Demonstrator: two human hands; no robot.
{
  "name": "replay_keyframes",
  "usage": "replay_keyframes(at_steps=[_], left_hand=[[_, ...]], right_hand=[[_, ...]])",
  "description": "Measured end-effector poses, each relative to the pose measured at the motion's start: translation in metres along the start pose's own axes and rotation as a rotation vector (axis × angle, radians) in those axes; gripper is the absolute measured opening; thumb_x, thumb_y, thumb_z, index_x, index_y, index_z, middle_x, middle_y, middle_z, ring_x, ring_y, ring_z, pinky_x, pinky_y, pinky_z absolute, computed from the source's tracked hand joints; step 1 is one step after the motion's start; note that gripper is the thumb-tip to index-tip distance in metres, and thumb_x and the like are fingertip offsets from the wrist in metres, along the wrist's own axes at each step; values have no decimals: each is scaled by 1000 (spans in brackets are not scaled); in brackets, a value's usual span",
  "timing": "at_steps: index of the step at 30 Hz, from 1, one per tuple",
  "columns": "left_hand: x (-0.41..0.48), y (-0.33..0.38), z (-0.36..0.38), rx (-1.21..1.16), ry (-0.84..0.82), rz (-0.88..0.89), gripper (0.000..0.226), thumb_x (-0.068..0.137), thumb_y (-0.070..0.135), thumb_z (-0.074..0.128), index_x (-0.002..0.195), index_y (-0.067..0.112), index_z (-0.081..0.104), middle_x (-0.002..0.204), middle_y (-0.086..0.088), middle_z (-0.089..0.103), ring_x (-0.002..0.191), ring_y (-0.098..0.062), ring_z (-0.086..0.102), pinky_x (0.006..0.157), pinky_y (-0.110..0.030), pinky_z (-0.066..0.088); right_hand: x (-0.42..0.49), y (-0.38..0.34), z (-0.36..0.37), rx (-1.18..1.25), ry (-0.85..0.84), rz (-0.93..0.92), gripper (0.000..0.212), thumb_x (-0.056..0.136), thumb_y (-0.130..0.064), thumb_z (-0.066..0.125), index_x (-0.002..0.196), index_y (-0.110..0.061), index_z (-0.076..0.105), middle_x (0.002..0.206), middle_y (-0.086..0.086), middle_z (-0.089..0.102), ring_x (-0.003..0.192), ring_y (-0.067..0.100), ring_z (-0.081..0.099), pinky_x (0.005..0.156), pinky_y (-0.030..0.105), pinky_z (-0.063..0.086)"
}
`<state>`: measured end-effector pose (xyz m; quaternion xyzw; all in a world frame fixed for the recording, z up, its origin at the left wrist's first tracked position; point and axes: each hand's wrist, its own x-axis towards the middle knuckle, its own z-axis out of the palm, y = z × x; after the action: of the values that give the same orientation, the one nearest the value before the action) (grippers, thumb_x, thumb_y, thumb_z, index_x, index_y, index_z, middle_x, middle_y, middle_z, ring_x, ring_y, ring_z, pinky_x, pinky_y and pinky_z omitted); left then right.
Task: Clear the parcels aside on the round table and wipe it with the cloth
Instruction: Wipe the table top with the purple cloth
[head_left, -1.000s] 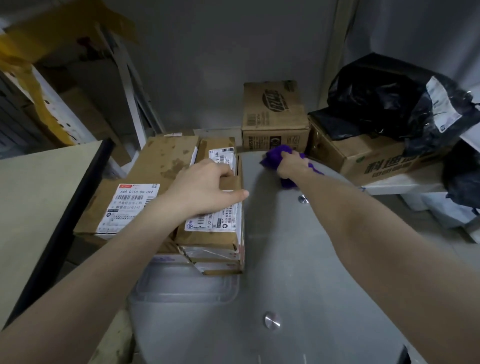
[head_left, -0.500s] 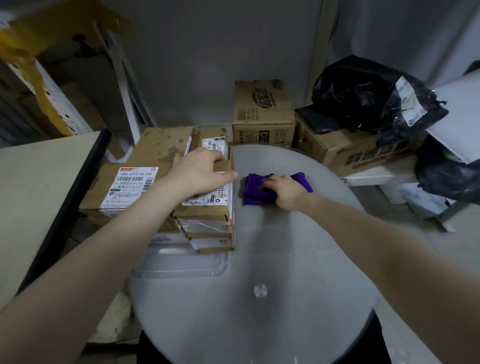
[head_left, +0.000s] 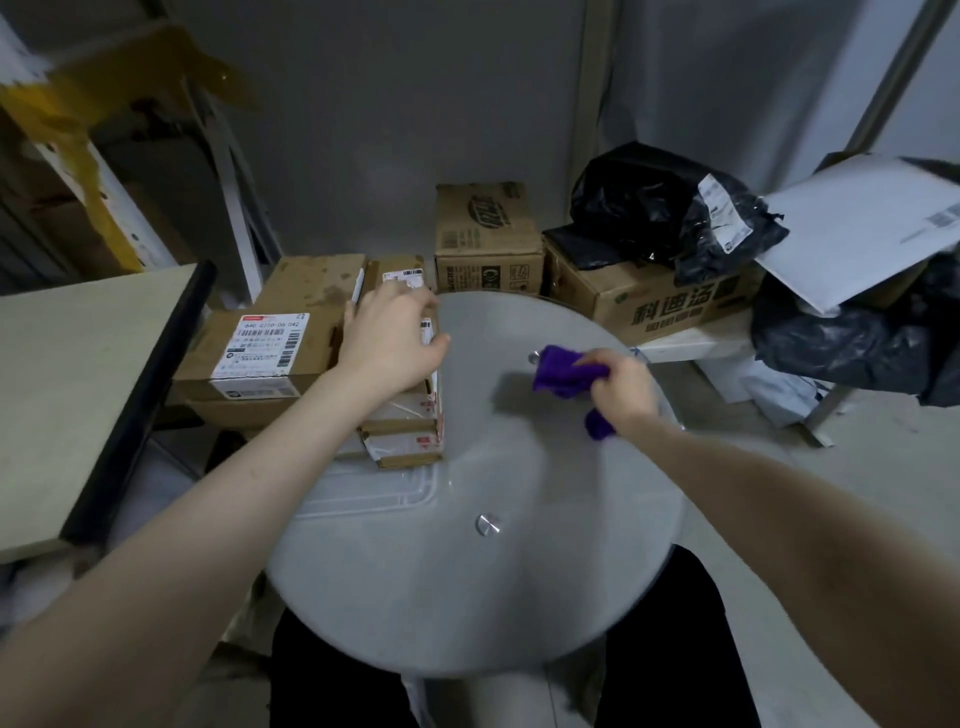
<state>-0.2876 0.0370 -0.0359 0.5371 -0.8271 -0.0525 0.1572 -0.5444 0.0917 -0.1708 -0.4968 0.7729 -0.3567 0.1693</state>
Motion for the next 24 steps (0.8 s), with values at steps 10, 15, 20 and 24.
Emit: replay_keyframes(at_steps=[10,15,20,24], left_hand=[[-28,-5,-1,39,-42,-23,42,84,32,61,124,20,60,131,-11,53,125,-32,46,108,-58,32],[-31,-5,-1,55,-65,-49,41,85,34,60,124,20,60,132,-11,52,125,-31,47,111,-60,27],[-22,-2,2,65,-67,-1,42,82,34,60,122,20,61,125,-10,57,119,-31,52,105,-59,35],[-20,3,7,72,-53,26,43,82,36,60,123,22,60,125,-9,57,120,-30,51,106,-53,34]], right_hand=[[-70,-9,43,-569,-191,10,50,84,-16,50,132,-31,52,140,1,46,117,37,44,95,40,42],[-121,-48,77,-526,-380,-212,48,81,-29,58,129,-29,55,130,2,49,114,35,46,91,39,42],[-100,-34,44,-504,-307,-280,45,81,-23,47,122,-36,59,132,-7,48,116,29,46,89,37,46],[-136,-10,48,-581,-557,-852,48,76,-37,49,123,-38,59,133,-4,52,105,28,53,82,37,44]])
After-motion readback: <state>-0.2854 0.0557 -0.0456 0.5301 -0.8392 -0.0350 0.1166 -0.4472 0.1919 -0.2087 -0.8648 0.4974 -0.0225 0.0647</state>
